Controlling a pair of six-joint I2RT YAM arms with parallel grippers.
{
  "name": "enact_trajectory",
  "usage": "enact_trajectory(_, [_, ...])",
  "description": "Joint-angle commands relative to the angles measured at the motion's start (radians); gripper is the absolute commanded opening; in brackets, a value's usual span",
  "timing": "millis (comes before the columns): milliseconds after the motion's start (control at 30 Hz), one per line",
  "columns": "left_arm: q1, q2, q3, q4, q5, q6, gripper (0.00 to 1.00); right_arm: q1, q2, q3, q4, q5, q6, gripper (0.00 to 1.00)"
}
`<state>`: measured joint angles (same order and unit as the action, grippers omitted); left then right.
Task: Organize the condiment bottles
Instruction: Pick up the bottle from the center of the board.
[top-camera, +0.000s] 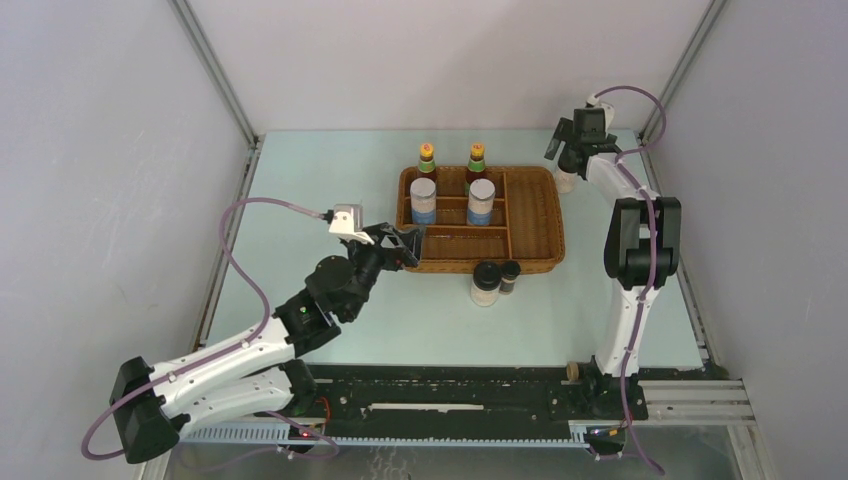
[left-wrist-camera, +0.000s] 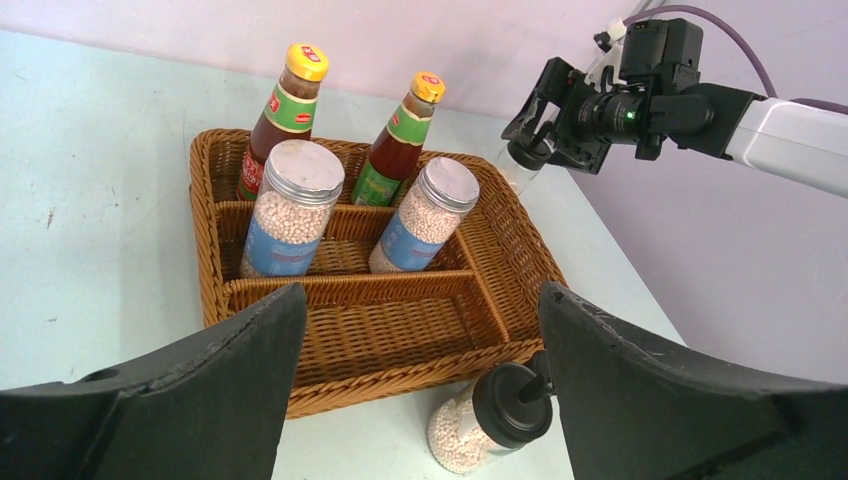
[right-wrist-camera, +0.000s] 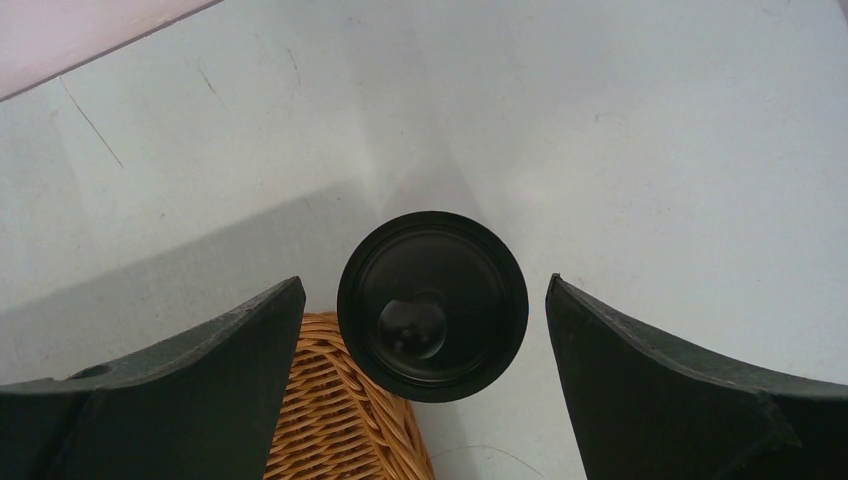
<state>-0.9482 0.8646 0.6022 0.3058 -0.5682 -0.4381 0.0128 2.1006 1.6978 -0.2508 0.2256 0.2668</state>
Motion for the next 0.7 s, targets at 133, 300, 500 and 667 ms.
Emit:
enact_trajectory(133, [0.015,0.010,-0.015,0.035,0.017,-0.018,0.90,-0.005,0.026,0.049,0.020,-0.013,-0.012,0.95])
enact_trajectory(300, [0.019,0.014,-0.015,0.037,0.021,-0.020,0.90,-0.030,0.025,0.044,0.029,-0.026,-0.005,0.88])
enact_trajectory(500, [0.020,0.012,-0.019,0.036,0.025,-0.025,0.90,-0.036,0.018,0.043,0.033,-0.028,-0.005,0.79])
enact_trajectory(667, [0.022,0.004,-0.022,0.033,0.025,-0.030,0.90,-0.038,0.015,0.040,0.030,-0.028,-0.008,0.65])
